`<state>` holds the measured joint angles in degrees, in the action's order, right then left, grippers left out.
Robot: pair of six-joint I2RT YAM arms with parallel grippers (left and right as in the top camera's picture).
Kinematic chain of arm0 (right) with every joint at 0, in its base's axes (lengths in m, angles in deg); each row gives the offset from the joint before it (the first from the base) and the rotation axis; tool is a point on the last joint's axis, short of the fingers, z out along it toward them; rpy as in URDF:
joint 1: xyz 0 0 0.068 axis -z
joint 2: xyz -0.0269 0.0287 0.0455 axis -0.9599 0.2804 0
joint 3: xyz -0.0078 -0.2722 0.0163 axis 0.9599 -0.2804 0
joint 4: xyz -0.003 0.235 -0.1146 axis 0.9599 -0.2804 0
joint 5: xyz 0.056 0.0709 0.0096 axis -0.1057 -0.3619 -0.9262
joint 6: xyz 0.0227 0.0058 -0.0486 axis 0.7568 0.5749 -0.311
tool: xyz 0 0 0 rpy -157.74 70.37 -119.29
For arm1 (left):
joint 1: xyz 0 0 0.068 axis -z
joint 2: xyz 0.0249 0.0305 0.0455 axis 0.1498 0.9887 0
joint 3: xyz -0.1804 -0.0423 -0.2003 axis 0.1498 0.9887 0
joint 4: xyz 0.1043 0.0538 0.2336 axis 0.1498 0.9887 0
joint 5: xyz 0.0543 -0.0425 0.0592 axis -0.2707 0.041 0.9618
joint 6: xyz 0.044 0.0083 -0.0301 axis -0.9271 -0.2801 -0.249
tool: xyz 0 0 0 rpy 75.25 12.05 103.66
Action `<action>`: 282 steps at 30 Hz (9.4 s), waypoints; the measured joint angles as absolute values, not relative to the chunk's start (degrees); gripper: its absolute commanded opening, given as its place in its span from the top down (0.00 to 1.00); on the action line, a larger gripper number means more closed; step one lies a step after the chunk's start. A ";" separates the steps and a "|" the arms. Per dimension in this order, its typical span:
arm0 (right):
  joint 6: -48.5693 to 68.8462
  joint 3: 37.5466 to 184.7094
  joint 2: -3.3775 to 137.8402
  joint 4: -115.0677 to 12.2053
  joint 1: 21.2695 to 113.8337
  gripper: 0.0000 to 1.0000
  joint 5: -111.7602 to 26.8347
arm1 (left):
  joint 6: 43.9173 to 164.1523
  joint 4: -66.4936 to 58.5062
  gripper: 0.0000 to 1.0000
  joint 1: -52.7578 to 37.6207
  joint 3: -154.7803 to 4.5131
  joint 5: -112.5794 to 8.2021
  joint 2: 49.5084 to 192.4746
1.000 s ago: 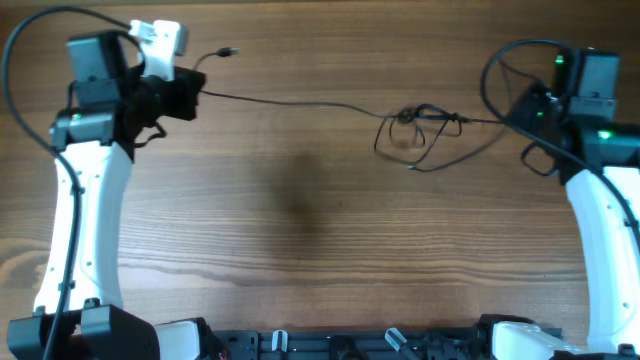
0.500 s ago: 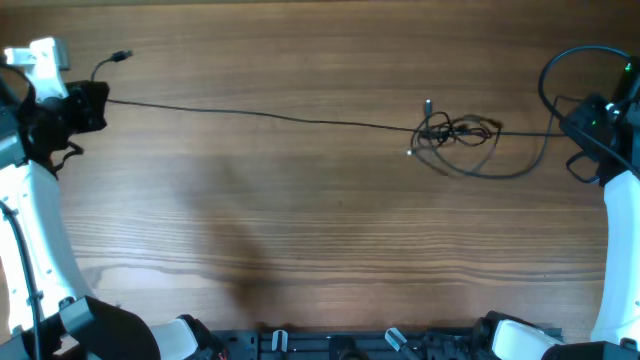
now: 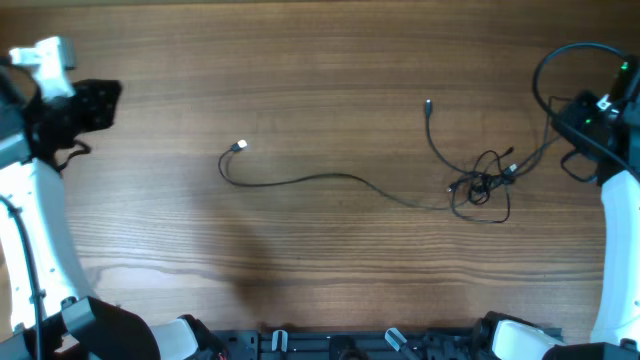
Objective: Untangle cables
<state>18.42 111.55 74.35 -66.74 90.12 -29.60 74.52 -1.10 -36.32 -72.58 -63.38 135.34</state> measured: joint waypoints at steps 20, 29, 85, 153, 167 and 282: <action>18.66 111.55 74.65 -52.95 57.66 0.95 -45.18 | 74.52 0.00 0.80 -9.24 -72.58 -64.19 135.34; 18.47 111.55 76.01 -54.17 54.62 0.69 -47.52 | 74.50 0.00 0.79 -7.01 -72.58 -64.14 135.34; -24.81 96.10 86.41 -53.19 56.74 0.43 -47.52 | 71.28 5.00 0.77 2.76 -72.58 -61.96 136.89; 2.25 124.73 83.22 -63.40 59.78 0.95 -67.41 | 58.45 -13.45 0.57 6.15 -72.58 -88.41 149.22; 3.56 124.73 80.07 -63.84 59.78 0.96 -72.16 | 58.41 -22.50 0.60 7.52 -72.58 -88.80 153.02; 2.71 117.85 107.04 -54.11 43.63 0.43 -46.58 | 63.33 -9.47 0.76 -9.04 -72.58 -75.27 130.75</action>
